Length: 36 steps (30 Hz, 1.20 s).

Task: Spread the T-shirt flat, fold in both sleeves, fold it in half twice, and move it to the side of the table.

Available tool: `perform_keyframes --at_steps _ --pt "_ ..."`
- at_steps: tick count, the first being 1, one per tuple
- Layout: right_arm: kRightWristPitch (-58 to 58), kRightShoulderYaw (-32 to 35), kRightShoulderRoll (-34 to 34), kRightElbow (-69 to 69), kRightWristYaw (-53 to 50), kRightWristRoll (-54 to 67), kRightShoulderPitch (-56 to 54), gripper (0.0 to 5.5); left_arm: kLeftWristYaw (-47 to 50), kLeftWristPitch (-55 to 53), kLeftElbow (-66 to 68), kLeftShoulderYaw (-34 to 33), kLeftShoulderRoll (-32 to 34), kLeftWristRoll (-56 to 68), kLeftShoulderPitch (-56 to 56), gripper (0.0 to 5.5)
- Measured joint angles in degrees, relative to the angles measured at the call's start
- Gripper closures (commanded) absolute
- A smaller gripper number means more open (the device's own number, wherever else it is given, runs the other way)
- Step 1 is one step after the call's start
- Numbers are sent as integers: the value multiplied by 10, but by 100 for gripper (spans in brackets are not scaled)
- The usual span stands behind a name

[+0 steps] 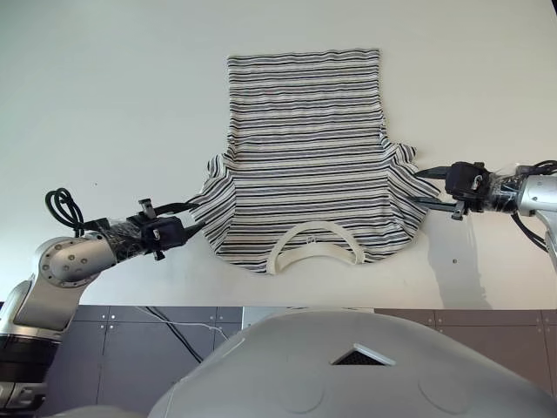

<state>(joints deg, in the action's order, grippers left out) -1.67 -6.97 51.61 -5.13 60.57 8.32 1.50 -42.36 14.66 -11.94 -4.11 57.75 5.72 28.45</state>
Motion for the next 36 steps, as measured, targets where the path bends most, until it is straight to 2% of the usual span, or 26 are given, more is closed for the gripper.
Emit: perform_keyframes --at_steps 2,7,10,13,17,26,31,36 --pt "-11 35 0 -7 -14 11 17 334 5 -102 -71 -62 -28 139 11 362" --pt "-49 136 -6 -63 -55 54 131 334 54 -326 -136 -165 -81 295 104 362" --pt "-103 209 -37 -101 -99 104 168 334 124 -436 -175 -170 -143 351 147 362" --pt "-129 234 -59 -100 -127 121 171 334 203 -525 -183 -177 -211 447 124 362" --pt "-135 235 -59 -81 -129 121 153 334 252 -552 -144 -185 -250 451 93 362" --pt "-135 215 -59 -66 -125 111 123 334 267 -569 -113 -159 -286 414 23 362" --pt "-136 200 -59 -65 -125 105 111 333 268 -593 -108 -161 -292 414 -2 433" --pt "-136 193 -59 -65 -126 98 107 333 266 -596 -102 -169 -295 414 -14 538"
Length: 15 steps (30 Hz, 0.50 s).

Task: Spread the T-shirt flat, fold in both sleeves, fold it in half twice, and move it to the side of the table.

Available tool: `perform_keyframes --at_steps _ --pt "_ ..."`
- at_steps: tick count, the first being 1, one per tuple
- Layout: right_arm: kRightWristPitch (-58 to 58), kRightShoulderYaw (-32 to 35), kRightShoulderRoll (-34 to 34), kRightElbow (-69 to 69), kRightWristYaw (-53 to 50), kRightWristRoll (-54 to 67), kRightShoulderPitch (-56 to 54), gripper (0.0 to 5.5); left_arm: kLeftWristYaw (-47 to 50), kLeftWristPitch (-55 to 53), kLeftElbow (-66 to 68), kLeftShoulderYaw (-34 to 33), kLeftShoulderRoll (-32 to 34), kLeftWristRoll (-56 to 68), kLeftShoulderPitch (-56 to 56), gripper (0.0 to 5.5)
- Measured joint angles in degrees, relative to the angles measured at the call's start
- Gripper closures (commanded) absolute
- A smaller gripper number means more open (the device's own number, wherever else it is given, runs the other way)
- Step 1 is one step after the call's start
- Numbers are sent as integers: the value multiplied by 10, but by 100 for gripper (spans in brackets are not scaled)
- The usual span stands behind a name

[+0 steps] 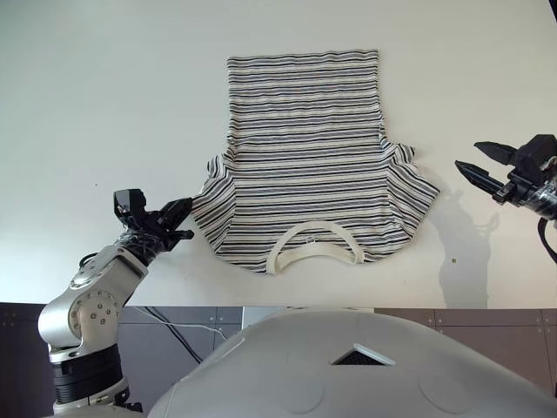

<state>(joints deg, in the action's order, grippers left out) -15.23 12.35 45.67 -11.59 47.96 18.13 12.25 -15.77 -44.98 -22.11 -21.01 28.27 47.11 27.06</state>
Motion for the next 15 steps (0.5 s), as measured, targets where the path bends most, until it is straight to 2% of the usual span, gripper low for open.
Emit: perform_keyframes --at_steps 10,15 --pt "0 -3 -4 -3 -8 -9 2 333 -18 -12 -3 -2 0 0 -3 538" --pt "0 -4 -6 -7 -12 -11 7 333 -69 -6 -65 -27 24 7 13 538"
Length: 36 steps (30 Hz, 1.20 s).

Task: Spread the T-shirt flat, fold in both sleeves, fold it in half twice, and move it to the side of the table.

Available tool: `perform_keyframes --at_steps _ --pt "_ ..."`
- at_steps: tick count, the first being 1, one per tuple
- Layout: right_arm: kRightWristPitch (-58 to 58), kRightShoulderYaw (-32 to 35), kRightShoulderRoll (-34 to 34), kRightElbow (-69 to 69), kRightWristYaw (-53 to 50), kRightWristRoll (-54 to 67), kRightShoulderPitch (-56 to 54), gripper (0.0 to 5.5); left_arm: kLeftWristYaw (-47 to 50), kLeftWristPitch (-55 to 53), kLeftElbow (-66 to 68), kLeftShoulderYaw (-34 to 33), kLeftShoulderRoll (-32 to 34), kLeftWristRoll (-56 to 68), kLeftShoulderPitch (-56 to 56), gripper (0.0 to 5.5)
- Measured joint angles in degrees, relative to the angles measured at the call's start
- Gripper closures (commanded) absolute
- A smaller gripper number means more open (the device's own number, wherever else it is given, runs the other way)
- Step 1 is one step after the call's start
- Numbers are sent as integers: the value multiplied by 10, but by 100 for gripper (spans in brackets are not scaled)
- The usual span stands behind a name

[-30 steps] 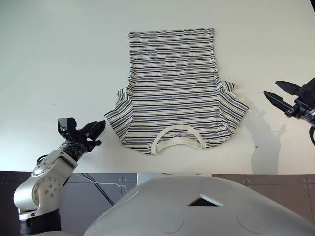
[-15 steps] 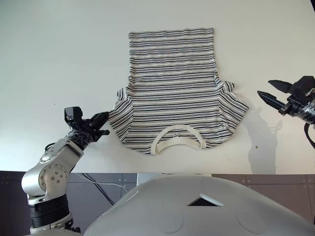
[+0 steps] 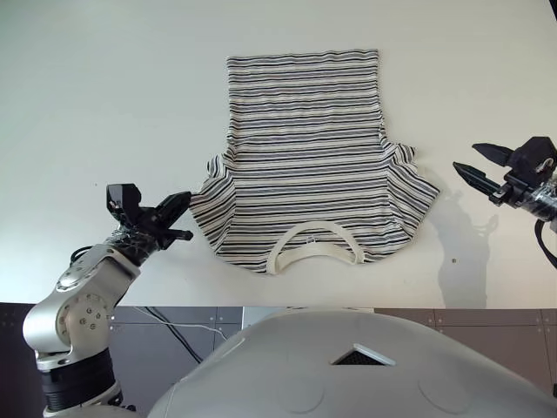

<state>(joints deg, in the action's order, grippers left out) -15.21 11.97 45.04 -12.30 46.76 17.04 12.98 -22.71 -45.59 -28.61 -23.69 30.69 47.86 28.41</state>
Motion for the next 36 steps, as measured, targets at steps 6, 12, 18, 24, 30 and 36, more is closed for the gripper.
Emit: perform_keyframes --at_steps 6,12,18,24,30,36 --pt "0 -12 -6 -1 -5 -1 -2 333 -21 11 -89 62 22 -28 -17 538" --pt "0 -39 -12 10 -2 -6 -41 333 -58 69 -105 264 58 -183 -78 538" --pt "0 -65 -20 24 2 -12 -66 333 -84 113 -74 380 71 -294 -128 511" --pt "4 -65 -20 42 2 -12 -73 333 -82 156 -40 361 74 -337 -135 472" --pt "-5 -38 -19 44 1 -4 -41 333 -87 262 -54 359 125 -431 -69 472" --pt "-169 39 -31 -12 -2 127 37 333 -67 381 -18 391 155 -540 37 472"
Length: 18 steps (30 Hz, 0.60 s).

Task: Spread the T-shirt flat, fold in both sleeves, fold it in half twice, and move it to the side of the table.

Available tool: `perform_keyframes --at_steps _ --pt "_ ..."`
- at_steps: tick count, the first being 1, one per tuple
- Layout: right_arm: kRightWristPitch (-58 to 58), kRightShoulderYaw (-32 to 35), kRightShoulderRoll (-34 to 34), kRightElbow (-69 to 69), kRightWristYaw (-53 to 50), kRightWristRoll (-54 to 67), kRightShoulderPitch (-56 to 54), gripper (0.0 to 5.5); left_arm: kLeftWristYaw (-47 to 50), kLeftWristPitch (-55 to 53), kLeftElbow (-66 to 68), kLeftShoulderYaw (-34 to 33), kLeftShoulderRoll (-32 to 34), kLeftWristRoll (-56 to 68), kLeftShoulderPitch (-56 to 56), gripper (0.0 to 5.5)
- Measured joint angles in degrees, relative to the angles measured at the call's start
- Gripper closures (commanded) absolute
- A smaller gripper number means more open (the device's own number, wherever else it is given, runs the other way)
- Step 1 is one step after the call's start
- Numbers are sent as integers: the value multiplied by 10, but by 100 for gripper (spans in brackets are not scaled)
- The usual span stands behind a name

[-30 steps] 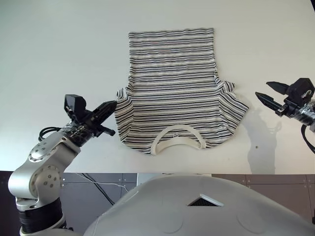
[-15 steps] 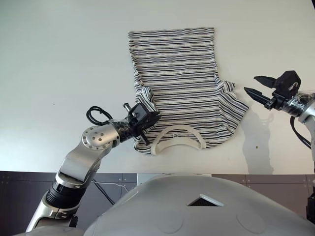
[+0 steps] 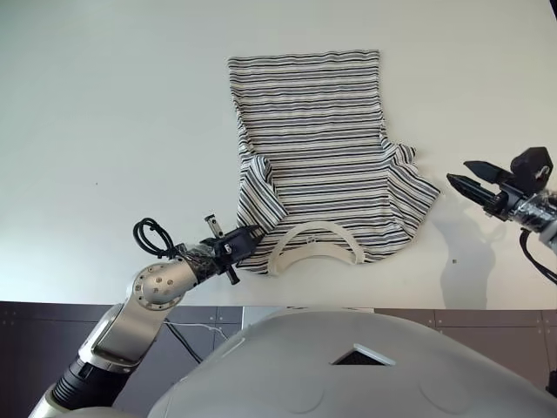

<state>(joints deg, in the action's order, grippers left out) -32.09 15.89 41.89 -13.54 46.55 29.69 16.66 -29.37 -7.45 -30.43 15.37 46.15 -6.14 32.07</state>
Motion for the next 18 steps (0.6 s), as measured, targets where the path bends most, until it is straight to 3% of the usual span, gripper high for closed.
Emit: perform_keyframes --at_steps 7,14,18 --pt "-233 60 -56 -8 -95 135 8 333 27 53 25 -9 -15 -22 28 472" --pt "-284 81 -141 5 -206 163 -37 333 5 38 19 -25 -33 0 22 472" --pt "-294 77 -152 -2 -222 174 -42 349 -1 25 18 -29 -45 4 12 470"
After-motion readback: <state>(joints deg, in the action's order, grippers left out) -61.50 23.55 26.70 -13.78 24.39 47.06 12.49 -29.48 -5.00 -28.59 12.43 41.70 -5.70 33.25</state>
